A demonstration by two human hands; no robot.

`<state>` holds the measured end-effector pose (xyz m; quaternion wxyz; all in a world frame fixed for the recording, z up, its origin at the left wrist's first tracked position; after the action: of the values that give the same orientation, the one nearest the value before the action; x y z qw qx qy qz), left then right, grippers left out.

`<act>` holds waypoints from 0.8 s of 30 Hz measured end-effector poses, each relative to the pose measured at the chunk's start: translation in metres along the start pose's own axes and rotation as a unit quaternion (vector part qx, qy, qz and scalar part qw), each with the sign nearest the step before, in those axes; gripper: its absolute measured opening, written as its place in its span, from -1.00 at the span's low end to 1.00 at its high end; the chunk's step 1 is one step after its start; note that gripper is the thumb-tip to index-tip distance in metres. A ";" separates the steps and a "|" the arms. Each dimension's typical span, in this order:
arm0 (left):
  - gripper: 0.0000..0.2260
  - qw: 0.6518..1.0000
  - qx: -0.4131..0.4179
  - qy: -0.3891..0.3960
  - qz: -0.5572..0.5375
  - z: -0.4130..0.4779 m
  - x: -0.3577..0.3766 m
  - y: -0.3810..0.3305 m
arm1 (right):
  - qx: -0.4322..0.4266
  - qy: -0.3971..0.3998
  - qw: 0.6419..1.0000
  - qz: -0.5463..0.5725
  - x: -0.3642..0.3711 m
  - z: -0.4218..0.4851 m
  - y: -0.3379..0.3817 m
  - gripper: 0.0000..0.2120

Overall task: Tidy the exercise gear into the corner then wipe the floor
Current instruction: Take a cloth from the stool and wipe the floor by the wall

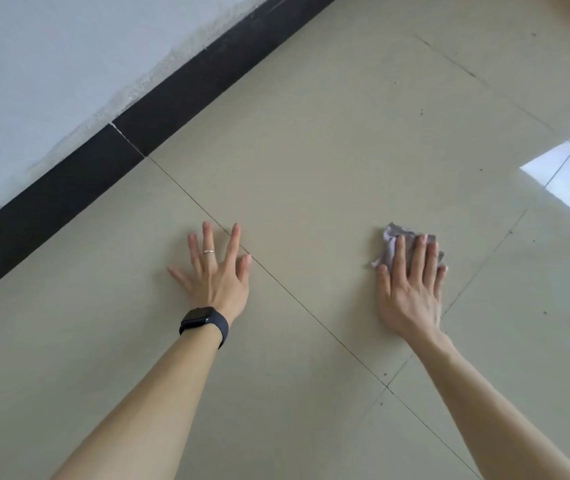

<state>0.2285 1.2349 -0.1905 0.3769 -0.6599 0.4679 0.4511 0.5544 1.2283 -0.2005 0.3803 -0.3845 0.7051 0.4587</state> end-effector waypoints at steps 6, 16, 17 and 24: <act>-0.42 0.996 0.062 0.058 0.013 -0.115 0.045 0.032 | -0.401 0.107 0.907 -0.079 0.045 -0.123 0.044 -0.46; -0.35 0.986 -0.085 0.133 0.043 -0.131 0.013 0.162 | -0.079 -0.010 0.997 0.014 0.059 -0.044 0.121 -0.40; -0.34 0.984 -0.100 0.139 0.038 -0.134 0.011 0.171 | -0.172 0.017 0.985 -0.010 0.073 -0.066 0.143 -0.41; -0.29 0.982 -0.132 0.136 0.025 -0.140 0.011 0.216 | -0.474 0.140 0.861 -0.123 0.091 -0.060 0.193 -0.47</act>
<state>0.0579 1.0427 -0.1741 0.2083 -0.7473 0.4675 0.4238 0.3332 1.2095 -0.1957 0.1030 -0.6621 0.3955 0.6282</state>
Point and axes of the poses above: each hand's wrist, its own z-axis towards the middle knuckle, its own x-axis out of the palm, y = z × x, the point moved 5 cm from there along z, towards the middle knuckle, and after that the axes turned 10 degrees about z, right-handed, at the moved point
